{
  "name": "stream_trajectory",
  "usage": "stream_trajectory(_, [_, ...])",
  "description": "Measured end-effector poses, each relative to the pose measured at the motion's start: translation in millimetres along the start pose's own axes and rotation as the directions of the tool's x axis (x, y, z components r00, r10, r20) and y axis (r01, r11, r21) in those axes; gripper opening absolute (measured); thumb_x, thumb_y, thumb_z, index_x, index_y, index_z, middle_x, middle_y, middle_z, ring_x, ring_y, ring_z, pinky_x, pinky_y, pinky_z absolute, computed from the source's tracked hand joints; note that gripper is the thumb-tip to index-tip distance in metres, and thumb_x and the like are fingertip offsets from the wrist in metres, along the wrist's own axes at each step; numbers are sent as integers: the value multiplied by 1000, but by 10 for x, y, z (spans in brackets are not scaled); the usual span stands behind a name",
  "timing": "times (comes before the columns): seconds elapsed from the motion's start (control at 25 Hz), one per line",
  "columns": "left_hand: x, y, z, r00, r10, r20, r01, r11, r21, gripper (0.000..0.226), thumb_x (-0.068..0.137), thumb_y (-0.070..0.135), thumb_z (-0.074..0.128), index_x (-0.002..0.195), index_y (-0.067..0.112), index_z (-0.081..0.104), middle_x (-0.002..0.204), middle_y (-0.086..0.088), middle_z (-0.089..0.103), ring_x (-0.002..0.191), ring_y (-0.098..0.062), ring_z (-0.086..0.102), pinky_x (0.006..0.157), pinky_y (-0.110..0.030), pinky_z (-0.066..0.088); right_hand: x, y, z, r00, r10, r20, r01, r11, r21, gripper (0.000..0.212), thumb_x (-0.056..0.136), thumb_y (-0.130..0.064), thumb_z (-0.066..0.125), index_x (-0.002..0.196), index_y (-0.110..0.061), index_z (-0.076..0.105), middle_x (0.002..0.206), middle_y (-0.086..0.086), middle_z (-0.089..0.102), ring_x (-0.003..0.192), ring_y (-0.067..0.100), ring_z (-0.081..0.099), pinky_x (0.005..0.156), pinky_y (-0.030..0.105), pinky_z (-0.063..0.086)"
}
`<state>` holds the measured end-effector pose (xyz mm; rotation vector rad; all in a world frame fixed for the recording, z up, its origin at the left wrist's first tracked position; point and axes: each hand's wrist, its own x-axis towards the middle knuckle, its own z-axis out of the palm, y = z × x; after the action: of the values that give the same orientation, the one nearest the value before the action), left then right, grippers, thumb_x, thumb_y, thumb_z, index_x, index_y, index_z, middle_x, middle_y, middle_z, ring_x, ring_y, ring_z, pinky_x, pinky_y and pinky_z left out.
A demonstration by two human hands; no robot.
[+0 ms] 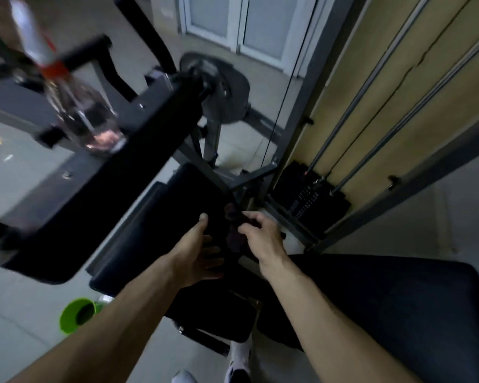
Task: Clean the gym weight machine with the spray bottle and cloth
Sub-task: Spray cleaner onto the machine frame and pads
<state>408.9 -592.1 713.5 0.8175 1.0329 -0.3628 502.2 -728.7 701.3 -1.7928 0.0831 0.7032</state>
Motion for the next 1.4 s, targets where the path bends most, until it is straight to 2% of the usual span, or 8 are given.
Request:
stream_trajectory(0.12, [-832,345,146,978,108,176,-67,972,-225,89,89,82,38,109,2,72,110,-21,73,98,-40,71,87,-53,52,-638,-769,229,964,-251,91,254,967,-24,33,88,-1,66,104,-29,73,102,-3,75,95,12,72,81,27,59])
stream_trajectory(0.32, [-1743,741,111,913,378,155,-317,894,-316,53,97,60,49,95,14,74,89,-11,76,71,-24,74,58,-28,58,-1110,-1400,529,853,-503,141,518,849,-104,38,70,-22,67,104,-39,70,100,-9,76,97,7,72,92,42,60])
stream_trajectory(0.44, [-1921,866,-172,843,537,23,-509,811,-288,34,96,42,61,106,13,74,108,-14,74,84,-24,73,67,-31,59,-1244,-1680,806,812,-507,290,539,841,-38,42,67,-27,67,108,-31,73,102,-4,78,100,14,74,94,42,59])
stream_trajectory(0.64, [-2145,1267,-783,525,698,-488,-823,562,-81,17,96,5,61,107,11,72,96,-15,75,83,-28,72,75,-41,61,-1082,-2244,1330,813,-409,415,380,912,154,26,86,-19,77,112,-17,73,106,2,78,104,21,73,90,31,58])
stream_trajectory(0.76, [-2186,1531,-936,482,727,-489,-818,573,46,13,103,10,55,106,16,66,97,-14,70,79,-26,67,60,-35,56,-850,-2528,1712,813,-403,419,433,901,28,39,91,-16,74,127,-20,60,122,-1,70,106,17,69,83,28,58])
stream_trajectory(0.92, [-2085,1839,-956,367,778,-510,-807,539,241,9,106,23,51,110,20,60,103,-11,68,88,-26,70,70,-42,61,-417,-2751,2039,745,-427,512,554,824,-119,76,91,-15,77,156,-20,37,133,-3,51,111,11,56,84,25,49])
stream_trajectory(1.12, [-1997,2071,-999,346,776,-527,-800,538,268,14,106,24,51,111,16,62,92,-7,69,77,-21,67,58,-32,54,-118,-2694,2142,758,-491,429,631,717,-296,33,84,-23,82,112,-27,66,121,-5,67,110,15,65,88,33,56])
stream_trajectory(1.4, [-1715,2138,-728,476,847,-236,-845,515,143,23,97,30,62,81,14,68,78,-8,70,79,-28,67,72,-44,54,-591,-2183,1416,797,-599,83,604,788,-118,54,88,-52,75,136,-33,57,128,-13,67,118,2,63,101,28,52])
